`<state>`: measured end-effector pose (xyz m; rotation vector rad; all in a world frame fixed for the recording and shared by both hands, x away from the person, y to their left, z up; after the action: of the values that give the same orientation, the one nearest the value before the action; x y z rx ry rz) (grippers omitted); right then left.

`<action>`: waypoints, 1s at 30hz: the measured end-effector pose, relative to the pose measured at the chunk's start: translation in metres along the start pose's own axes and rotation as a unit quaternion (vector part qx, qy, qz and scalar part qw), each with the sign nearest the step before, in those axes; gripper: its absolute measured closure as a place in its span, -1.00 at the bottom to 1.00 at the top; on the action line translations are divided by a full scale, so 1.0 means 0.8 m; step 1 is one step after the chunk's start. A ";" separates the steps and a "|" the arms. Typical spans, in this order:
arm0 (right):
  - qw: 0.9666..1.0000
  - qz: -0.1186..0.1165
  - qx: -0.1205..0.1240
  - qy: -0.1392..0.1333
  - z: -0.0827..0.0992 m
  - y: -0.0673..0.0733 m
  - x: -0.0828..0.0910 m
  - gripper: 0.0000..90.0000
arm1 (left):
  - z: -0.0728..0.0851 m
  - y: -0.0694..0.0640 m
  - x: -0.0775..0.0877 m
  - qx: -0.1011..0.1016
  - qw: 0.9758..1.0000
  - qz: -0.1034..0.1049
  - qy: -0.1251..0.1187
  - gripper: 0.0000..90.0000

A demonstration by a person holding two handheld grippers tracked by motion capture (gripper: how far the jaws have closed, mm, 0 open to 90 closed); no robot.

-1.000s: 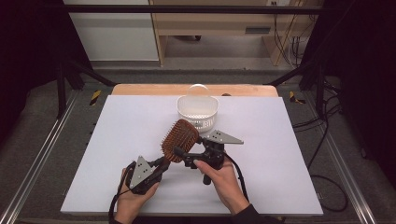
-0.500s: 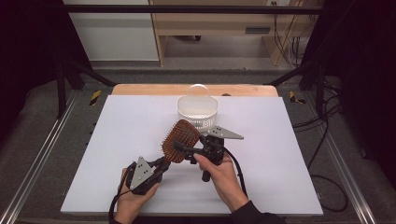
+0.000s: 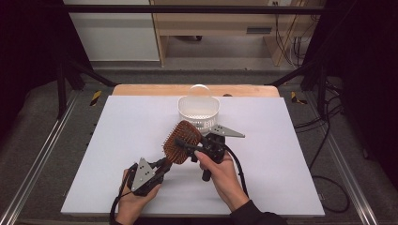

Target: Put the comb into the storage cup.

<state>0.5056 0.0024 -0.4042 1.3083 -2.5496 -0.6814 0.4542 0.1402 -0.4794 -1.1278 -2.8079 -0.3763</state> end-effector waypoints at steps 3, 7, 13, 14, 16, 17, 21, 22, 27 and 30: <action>1.000 -0.001 0.001 0.000 0.000 0.004 -0.001 -0.12 | 0.000 0.002 0.001 0.001 1.000 -0.002 -0.002 0.61; 1.000 -0.005 0.002 0.001 -0.003 0.009 -0.005 -0.04 | 0.000 0.005 0.002 0.007 1.000 -0.005 -0.005 0.61; 1.000 -0.010 0.009 0.008 -0.008 0.017 -0.011 0.06 | -0.001 0.009 0.004 0.016 1.000 -0.010 -0.011 0.61; 1.000 -0.009 0.008 0.008 -0.009 0.017 -0.012 0.07 | -0.001 0.009 0.004 0.020 1.000 -0.010 -0.012 0.61; 1.000 -0.010 0.012 0.009 -0.010 0.019 -0.014 0.09 | 0.000 0.010 0.004 0.022 1.000 -0.010 -0.013 0.61; 1.000 -0.008 0.014 0.010 -0.010 0.020 -0.015 0.09 | 0.000 0.011 0.004 0.023 1.000 -0.010 -0.013 0.61; 1.000 -0.008 0.022 0.012 -0.010 0.024 -0.019 0.12 | 0.001 0.013 0.005 0.030 0.999 -0.012 -0.015 0.61; 1.000 -0.007 0.022 0.013 -0.010 0.024 -0.020 0.12 | 0.001 0.013 0.005 0.030 0.999 -0.012 -0.015 0.60; 1.000 -0.004 0.018 0.015 -0.010 0.024 -0.023 0.13 | 0.003 0.015 0.004 0.039 0.999 -0.011 -0.016 0.60; 1.000 -0.002 0.014 0.016 -0.010 0.023 -0.024 0.13 | 0.004 0.014 0.003 0.043 0.999 -0.008 -0.013 0.60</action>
<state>0.5064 0.0247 -0.3877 1.3216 -2.5413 -0.6212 0.4599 0.1506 -0.4798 -1.1005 -2.8276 -0.2398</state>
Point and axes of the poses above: each handheld gripper's, and its own axes: x roughly backward along the jaws, z roughly out of its underside, y roughly to its left, the point moved 7 cm from there along -x, roughly forward along the jaws, and after that the axes turned 9 degrees about -y, right-handed, at the moved point
